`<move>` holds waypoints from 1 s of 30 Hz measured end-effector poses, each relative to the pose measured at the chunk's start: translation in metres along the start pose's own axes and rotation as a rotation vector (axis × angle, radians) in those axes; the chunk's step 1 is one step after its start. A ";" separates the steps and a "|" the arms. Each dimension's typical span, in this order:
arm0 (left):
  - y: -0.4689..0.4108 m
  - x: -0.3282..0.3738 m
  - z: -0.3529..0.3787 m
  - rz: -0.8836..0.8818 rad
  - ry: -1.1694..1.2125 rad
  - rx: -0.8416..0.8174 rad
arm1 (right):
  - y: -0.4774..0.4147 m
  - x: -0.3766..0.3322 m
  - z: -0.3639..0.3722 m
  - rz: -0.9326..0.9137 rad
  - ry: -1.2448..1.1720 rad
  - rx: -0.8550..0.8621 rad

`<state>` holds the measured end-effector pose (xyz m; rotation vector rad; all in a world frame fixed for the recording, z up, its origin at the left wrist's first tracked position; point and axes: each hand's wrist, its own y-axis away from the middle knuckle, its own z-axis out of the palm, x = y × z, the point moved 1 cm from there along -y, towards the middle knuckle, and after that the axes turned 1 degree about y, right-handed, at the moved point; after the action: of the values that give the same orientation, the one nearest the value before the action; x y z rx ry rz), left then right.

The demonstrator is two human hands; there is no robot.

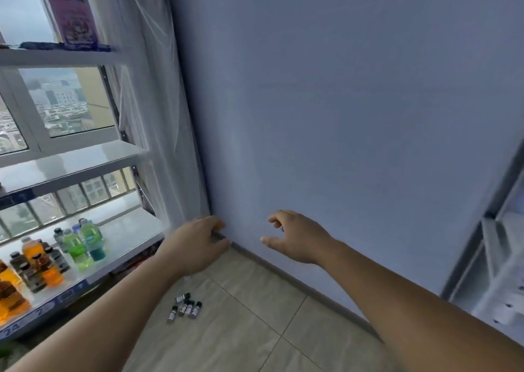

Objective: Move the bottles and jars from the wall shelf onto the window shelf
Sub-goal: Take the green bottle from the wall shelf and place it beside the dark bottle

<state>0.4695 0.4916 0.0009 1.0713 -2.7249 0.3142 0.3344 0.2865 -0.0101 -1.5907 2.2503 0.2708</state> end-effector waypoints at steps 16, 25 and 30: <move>0.047 0.395 0.135 0.359 0.196 -0.183 | 0.329 0.287 -0.117 0.437 -0.039 0.124; 0.051 0.584 0.171 0.598 0.314 -0.308 | 0.447 0.389 -0.167 0.692 -0.127 0.316; 0.023 0.670 0.193 0.678 0.469 -0.359 | 0.474 0.439 -0.192 0.804 -0.184 0.434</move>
<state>-0.0479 0.0241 -0.0141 -0.0438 -2.4751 0.1316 -0.2754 -0.0004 -0.0389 -0.3883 2.4632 0.1063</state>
